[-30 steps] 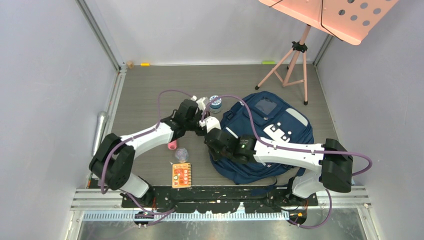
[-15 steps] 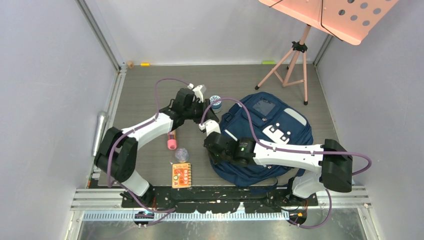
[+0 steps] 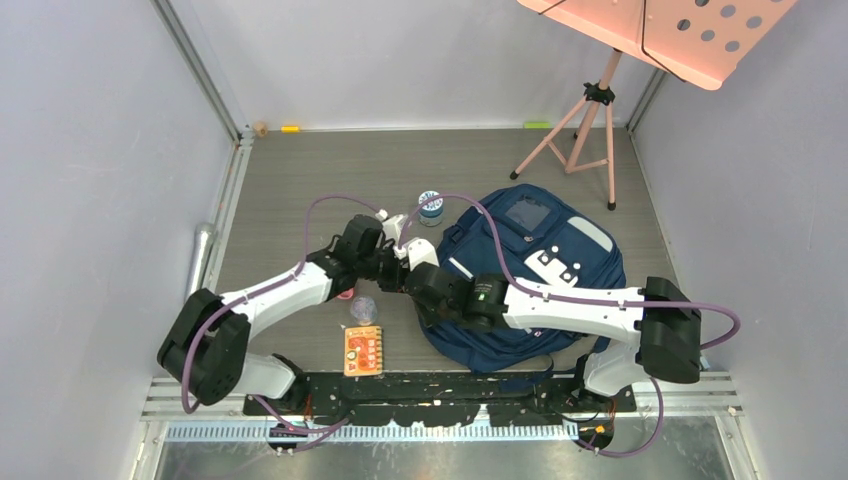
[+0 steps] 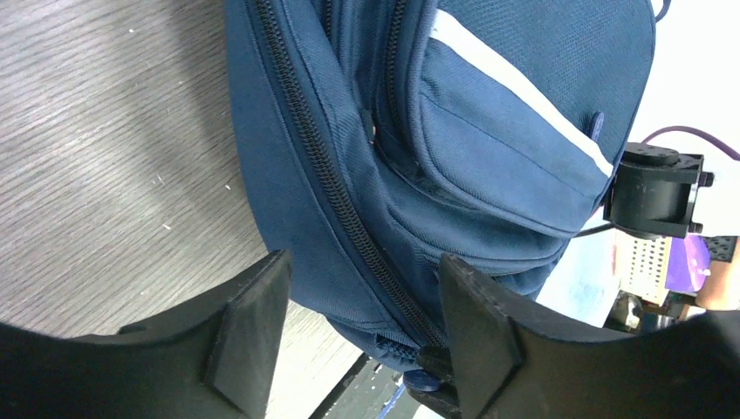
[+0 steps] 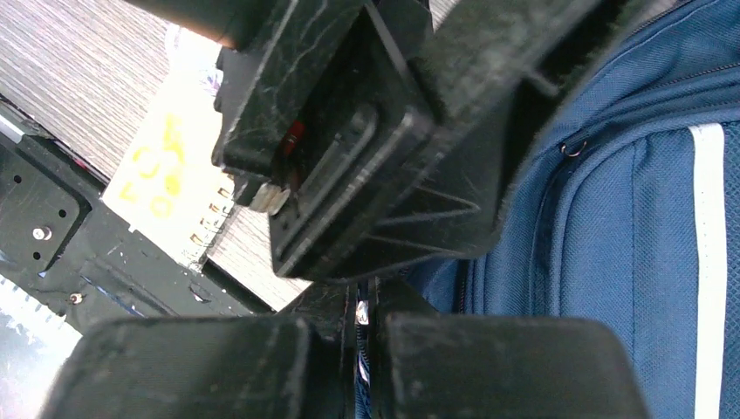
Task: Pack the student bag
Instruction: Zip the student bag at the center of the board.
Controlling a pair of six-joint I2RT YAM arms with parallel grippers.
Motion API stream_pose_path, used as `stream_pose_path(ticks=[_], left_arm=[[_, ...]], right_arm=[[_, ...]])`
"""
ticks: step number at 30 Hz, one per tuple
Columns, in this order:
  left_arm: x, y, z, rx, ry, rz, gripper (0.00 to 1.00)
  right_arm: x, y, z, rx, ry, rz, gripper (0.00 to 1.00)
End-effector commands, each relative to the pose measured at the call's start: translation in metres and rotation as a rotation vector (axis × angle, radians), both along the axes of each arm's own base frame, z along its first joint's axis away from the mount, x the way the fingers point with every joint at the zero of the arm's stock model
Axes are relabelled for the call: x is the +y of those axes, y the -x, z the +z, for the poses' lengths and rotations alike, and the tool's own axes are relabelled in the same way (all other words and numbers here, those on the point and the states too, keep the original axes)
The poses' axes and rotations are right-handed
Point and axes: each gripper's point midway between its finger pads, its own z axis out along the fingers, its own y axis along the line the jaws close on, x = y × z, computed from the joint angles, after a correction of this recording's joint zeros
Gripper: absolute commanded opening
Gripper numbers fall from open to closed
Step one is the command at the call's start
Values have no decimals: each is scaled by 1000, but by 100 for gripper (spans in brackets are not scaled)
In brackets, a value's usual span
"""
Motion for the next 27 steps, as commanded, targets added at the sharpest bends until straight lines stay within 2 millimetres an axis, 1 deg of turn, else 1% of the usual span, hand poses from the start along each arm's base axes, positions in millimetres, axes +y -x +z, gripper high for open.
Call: stream_pose_path(ticks=[1, 3, 5, 7, 9, 11, 12, 14, 17, 19, 23, 25, 26, 27], left_arm=[[-3, 10, 14, -10, 35, -25, 56], [-2, 11, 13, -15, 31, -19, 45], [-2, 9, 15, -20, 31, -14, 37], [-4, 6, 17, -25, 36, -14, 31], [-8, 2, 20, -28, 45, -15, 28], [-12, -1, 21, -27, 55, -18, 28], [-13, -2, 21, -25, 56, -20, 30], [-14, -4, 19, -15, 47, -20, 36], [-13, -6, 12, -20, 8, -19, 47], [-13, -5, 7, -24, -20, -26, 52], [-17, -1, -3, -5, -44, -43, 56], [-20, 1, -8, 4, -55, -52, 56], [-21, 2, -9, 8, -58, -56, 53], [-22, 2, -9, 7, -59, -56, 47]], right_arm=[[35, -7, 44, -46, -179, -1, 0], [35, -8, 45, -49, -180, -3, 0], [35, -8, 45, -50, -181, -2, 0], [35, -8, 45, -50, -180, 0, 0], [35, -7, 44, -50, -179, 1, 1], [34, -7, 46, -53, -181, 3, 0], [34, -7, 46, -54, -181, 4, 0], [34, -8, 47, -57, -183, 5, 0], [33, -7, 48, -59, -184, 7, 0], [33, -7, 48, -61, -187, 5, 0], [33, -8, 47, -61, -190, 3, 0], [33, -8, 47, -64, -193, 2, 0], [32, -8, 47, -64, -192, 1, 0], [32, -8, 47, -65, -191, 0, 0]])
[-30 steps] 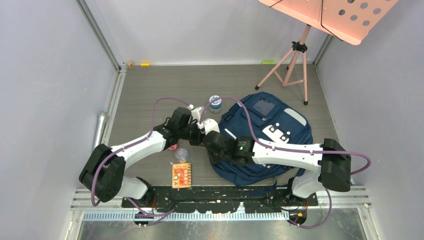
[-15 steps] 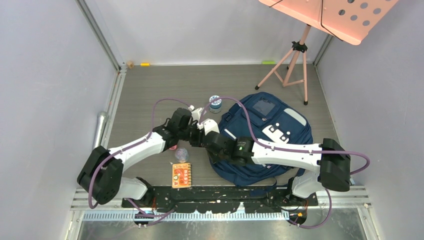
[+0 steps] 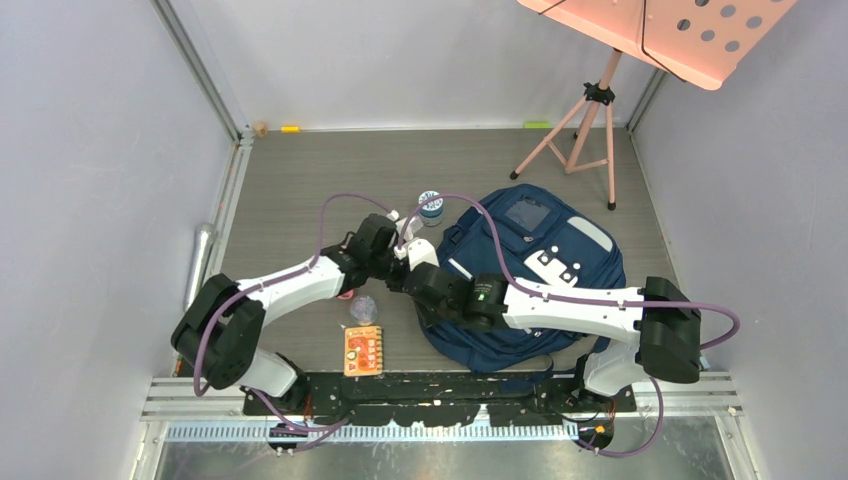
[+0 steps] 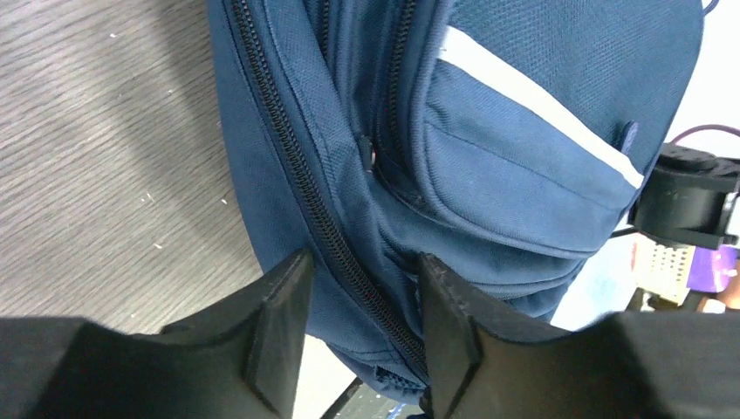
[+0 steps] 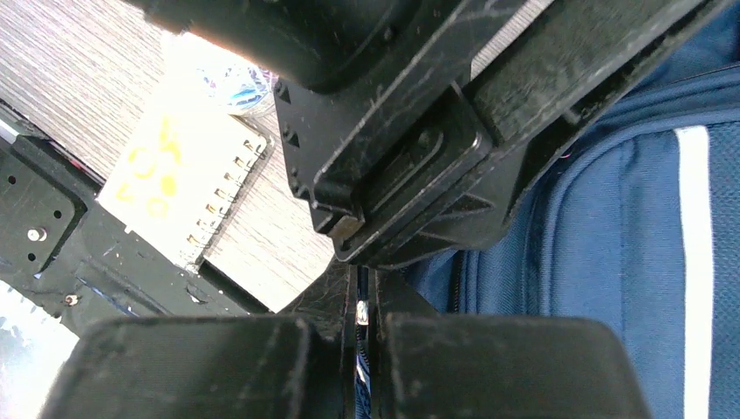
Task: Pack the student bag
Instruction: Zip the student bag at the center of the board.
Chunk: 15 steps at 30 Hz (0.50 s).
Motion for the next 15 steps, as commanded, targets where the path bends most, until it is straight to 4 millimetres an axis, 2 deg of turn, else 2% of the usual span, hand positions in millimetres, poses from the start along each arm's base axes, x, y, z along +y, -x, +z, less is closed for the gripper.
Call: stream_pose_path(ticks=[1, 4, 7, 8, 11, 15], left_arm=[[-9, 2, 2, -14, -12, -33, 40], [-10, -3, 9, -43, -8, -20, 18], [-10, -11, 17, -76, -18, -15, 3], [-10, -14, 18, -90, -29, -12, 0], [-8, -27, 24, -128, -55, -5, 0], [-3, -59, 32, -171, -52, 29, 0]], right_arm=[[32, -7, 48, -62, -194, 1, 0], [30, -7, 48, -67, -195, -2, 1], [28, -6, 48, -64, -192, 3, 0], [26, -6, 46, -61, -185, 2, 0], [23, -1, 42, -41, -177, 15, 0], [19, 9, 35, -7, -174, 41, 0]])
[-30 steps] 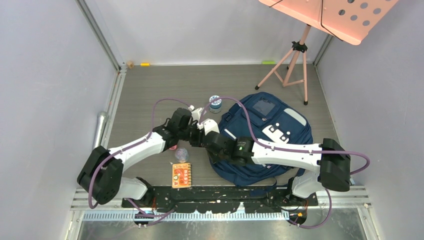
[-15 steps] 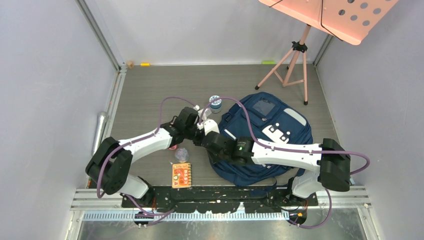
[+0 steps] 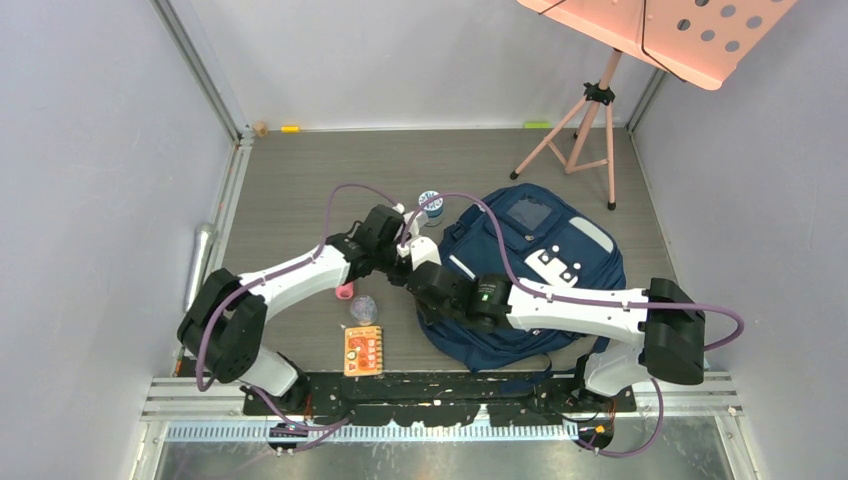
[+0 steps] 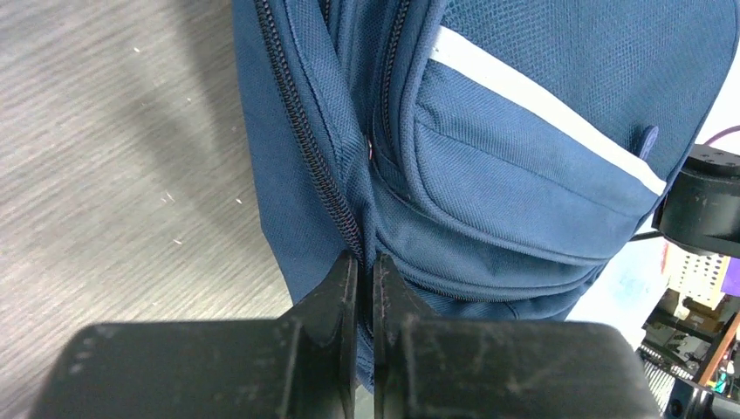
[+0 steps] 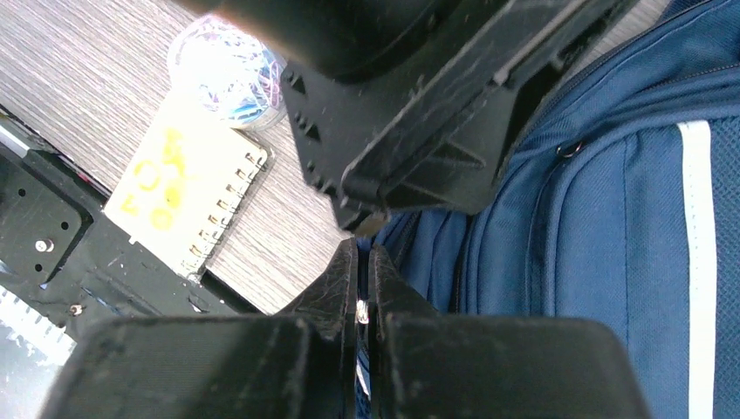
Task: Pack the student bag
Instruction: Zip the student bag at the center of the board.
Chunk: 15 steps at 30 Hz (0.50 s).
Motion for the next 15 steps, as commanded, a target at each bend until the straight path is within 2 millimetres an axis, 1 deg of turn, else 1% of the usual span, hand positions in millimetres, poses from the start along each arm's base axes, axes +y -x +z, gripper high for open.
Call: stream_pose_path(ticks=[1, 4, 8, 12, 14, 15], left_arm=[[-4, -58, 31, -164, 45, 33, 0], [-6, -81, 38, -193, 68, 31, 0], [-17, -108, 49, -254, 76, 0, 0], [-27, -137, 58, -303, 90, -10, 0], [-30, -152, 60, -324, 94, -9, 0], [-33, -160, 64, -346, 100, -10, 0]], right_arm=[[17, 15, 30, 22, -151, 57, 0], [14, 20, 29, 38, -147, 71, 0], [11, 24, 21, 51, -121, 92, 0], [13, 25, 17, 59, -109, 104, 0], [14, 25, 16, 63, -105, 108, 0], [15, 26, 14, 67, -101, 110, 0]])
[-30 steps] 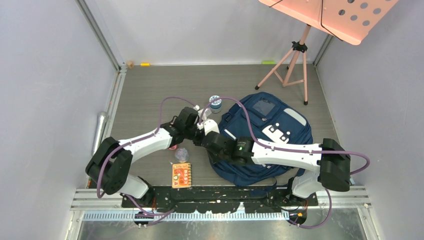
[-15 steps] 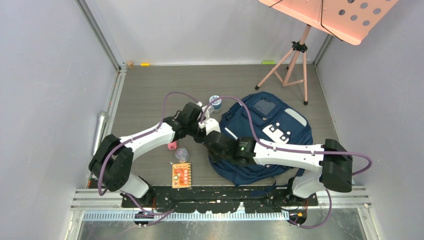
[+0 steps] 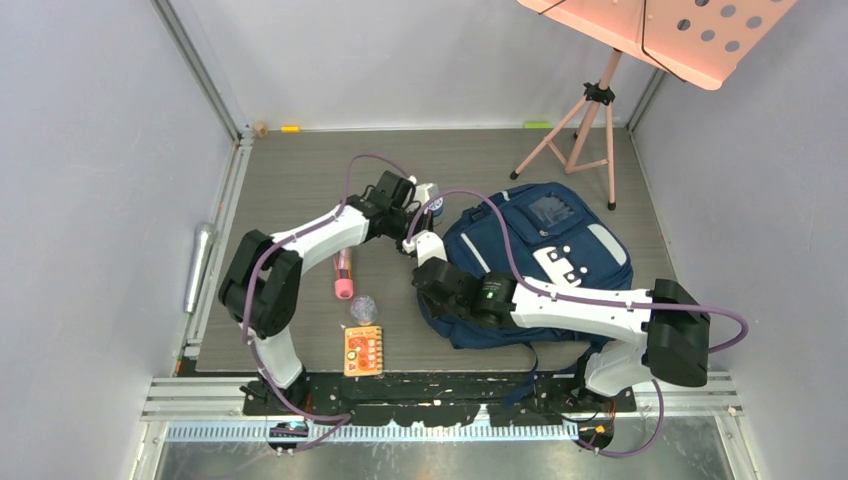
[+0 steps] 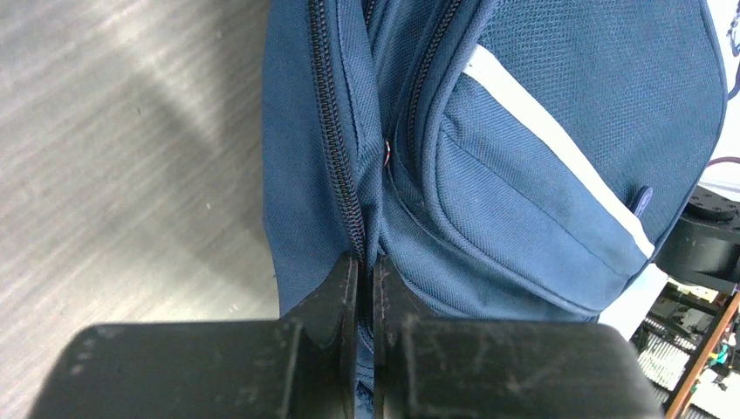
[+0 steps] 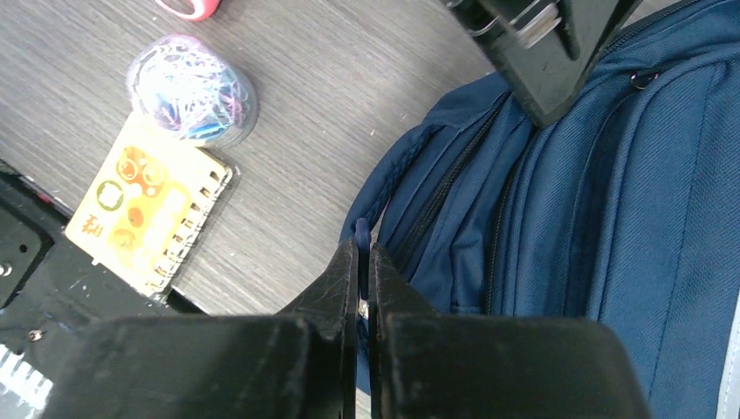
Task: Pack the student bag
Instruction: Zip the student bag at the center of the board.
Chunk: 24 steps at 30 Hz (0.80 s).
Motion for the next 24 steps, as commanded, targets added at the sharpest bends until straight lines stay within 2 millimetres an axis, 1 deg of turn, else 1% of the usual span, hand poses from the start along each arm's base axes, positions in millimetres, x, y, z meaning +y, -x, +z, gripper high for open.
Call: stream_pose_path(ticks=[1, 3, 5, 8, 10, 11, 13, 14, 15, 16, 17, 18, 19, 20, 22, 24], left_arm=[[-21, -100, 62, -378, 130, 46, 0], [-25, -112, 63, -396, 139, 43, 0], [-28, -121, 60, -409, 144, 34, 0], [-31, -133, 60, -432, 146, 31, 0], [-33, -136, 61, -431, 148, 29, 0], [-33, -135, 63, -429, 149, 26, 0], [-29, -129, 65, -419, 143, 27, 1], [-25, -125, 68, -416, 135, 36, 9], [-20, -120, 69, -410, 121, 49, 19], [-13, -113, 68, -402, 105, 64, 31], [-7, -106, 71, -404, 96, 78, 45], [-1, -98, 79, -410, 94, 91, 56], [6, -90, 81, -407, 86, 108, 62], [13, -81, 81, -396, 76, 121, 67], [26, -62, 81, -370, 66, 148, 71], [37, -44, 76, -324, 63, 199, 74]], right_arm=[[26, 38, 14, 107, -101, 132, 0], [29, 38, 13, 113, -103, 139, 1], [32, 39, 11, 118, -104, 144, 0], [32, 34, 6, 106, -88, 121, 0], [30, 26, 7, 83, -78, 79, 0], [28, 20, 10, 57, -78, 48, 0], [26, 12, 18, 25, -91, 10, 0], [27, 10, 23, 12, -102, -2, 0], [25, 6, 28, -8, -109, -20, 1], [25, 1, 34, -31, -115, -38, 1], [24, -1, 38, -43, -119, -47, 0], [24, -5, 44, -61, -121, -60, 0], [23, -7, 47, -71, -120, -64, 0], [24, -9, 51, -84, -123, -72, 1], [25, -12, 55, -97, -124, -77, 0], [26, -13, 58, -102, -126, -76, 0]])
